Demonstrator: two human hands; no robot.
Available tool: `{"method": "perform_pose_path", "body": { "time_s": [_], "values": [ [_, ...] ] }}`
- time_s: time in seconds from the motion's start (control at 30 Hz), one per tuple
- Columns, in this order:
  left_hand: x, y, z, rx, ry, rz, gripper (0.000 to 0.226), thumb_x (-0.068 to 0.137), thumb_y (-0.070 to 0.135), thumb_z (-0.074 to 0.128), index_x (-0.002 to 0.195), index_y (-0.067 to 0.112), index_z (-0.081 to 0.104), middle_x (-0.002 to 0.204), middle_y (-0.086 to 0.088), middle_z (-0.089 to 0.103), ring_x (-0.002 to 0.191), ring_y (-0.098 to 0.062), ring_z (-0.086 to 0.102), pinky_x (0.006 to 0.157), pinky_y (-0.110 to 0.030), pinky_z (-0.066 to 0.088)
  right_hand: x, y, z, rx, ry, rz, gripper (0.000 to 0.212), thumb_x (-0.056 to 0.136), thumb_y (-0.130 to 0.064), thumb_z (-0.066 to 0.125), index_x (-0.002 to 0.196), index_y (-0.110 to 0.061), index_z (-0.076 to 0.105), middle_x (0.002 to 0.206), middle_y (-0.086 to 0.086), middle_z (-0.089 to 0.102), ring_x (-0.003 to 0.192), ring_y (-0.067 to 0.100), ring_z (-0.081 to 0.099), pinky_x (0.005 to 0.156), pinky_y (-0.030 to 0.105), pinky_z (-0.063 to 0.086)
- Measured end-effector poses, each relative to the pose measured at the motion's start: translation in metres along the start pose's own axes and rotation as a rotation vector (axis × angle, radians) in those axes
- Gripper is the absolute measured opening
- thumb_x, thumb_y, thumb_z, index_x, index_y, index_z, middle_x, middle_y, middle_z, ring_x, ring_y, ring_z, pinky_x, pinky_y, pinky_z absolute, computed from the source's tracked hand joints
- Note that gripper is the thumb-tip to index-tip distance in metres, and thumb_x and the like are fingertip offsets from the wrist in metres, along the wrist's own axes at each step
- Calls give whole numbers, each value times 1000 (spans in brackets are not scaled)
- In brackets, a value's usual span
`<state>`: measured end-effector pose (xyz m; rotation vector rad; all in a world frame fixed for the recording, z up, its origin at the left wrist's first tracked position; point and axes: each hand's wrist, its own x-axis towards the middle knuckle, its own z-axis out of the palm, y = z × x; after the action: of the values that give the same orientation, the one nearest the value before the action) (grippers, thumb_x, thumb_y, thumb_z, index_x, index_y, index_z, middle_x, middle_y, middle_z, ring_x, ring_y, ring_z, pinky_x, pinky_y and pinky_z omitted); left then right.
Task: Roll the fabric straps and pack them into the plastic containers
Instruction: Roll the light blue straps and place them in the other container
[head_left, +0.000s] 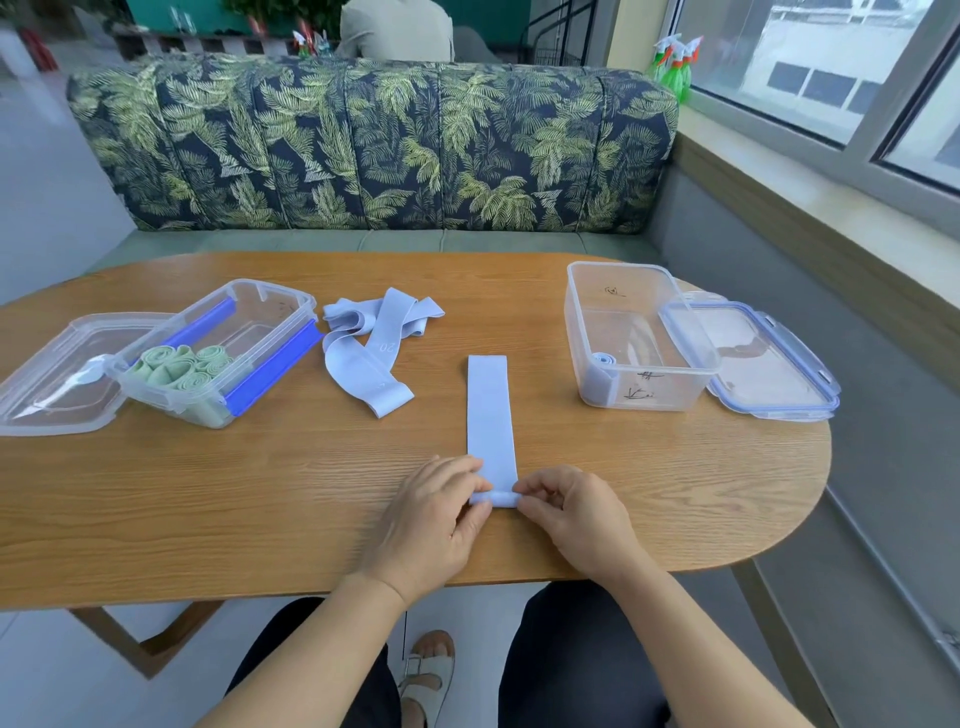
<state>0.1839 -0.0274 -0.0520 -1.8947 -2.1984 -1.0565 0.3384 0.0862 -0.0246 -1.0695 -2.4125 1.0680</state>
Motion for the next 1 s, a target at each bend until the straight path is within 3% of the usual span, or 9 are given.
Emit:
{"method": "perform_pose_path", "body": {
  "time_s": [0.07,0.17,0.33,0.53,0.67,0.8,0.9,1.0],
  "values": [
    [1,1,-2,1,0,27,28,89,33,50,103,17,67,112,6,64,106,-7,50,96,-19,37,2,1,0,-11,2,6,6,89,-33,66,93,-35,70,82,-13,62,72,3,53,68,25,43],
    [0,0,-2,14,6,24,21,88,29,50,101,21,66,102,12,59,96,-6,51,86,-21,38,3,1,0,-23,5,32,7,89,-36,65,93,-36,71,80,-15,64,75,4,55,68,24,43],
    [2,-4,2,37,55,19,20,90,31,50,96,25,68,94,16,61,89,-4,52,81,-22,35,3,-1,3,14,46,76,10,89,-37,64,95,-37,71,79,-20,64,76,-1,56,67,21,39],
    [9,-8,5,12,78,2,22,90,32,48,93,27,69,92,17,59,88,-4,52,78,-26,34,0,4,6,179,125,64,15,82,-27,72,86,-39,65,72,-27,62,65,-1,55,71,29,47],
    [11,-11,5,-1,64,-25,25,91,35,46,95,29,70,90,18,56,87,-4,51,78,-27,37,5,3,8,80,165,1,23,79,-27,74,76,-45,61,82,-20,62,72,0,57,74,30,51],
    [12,-9,2,-8,26,-41,28,92,38,44,99,29,70,91,19,55,89,-2,50,80,-28,41,10,2,8,31,164,-16,12,83,-30,72,82,-41,67,82,-16,61,74,-2,57,74,28,49],
    [12,-6,-3,-29,-34,-78,33,94,39,41,115,28,64,102,19,54,96,1,46,86,-26,42,11,4,8,1,170,-18,5,85,-32,70,88,-35,71,83,-14,61,77,1,58,75,29,48],
    [13,-6,-5,-118,-52,-119,26,92,23,54,118,27,60,105,19,54,98,1,50,89,-22,42,12,4,10,-20,183,-14,6,86,-33,68,90,-35,72,82,-15,60,78,3,58,75,29,47]
  ]
}}
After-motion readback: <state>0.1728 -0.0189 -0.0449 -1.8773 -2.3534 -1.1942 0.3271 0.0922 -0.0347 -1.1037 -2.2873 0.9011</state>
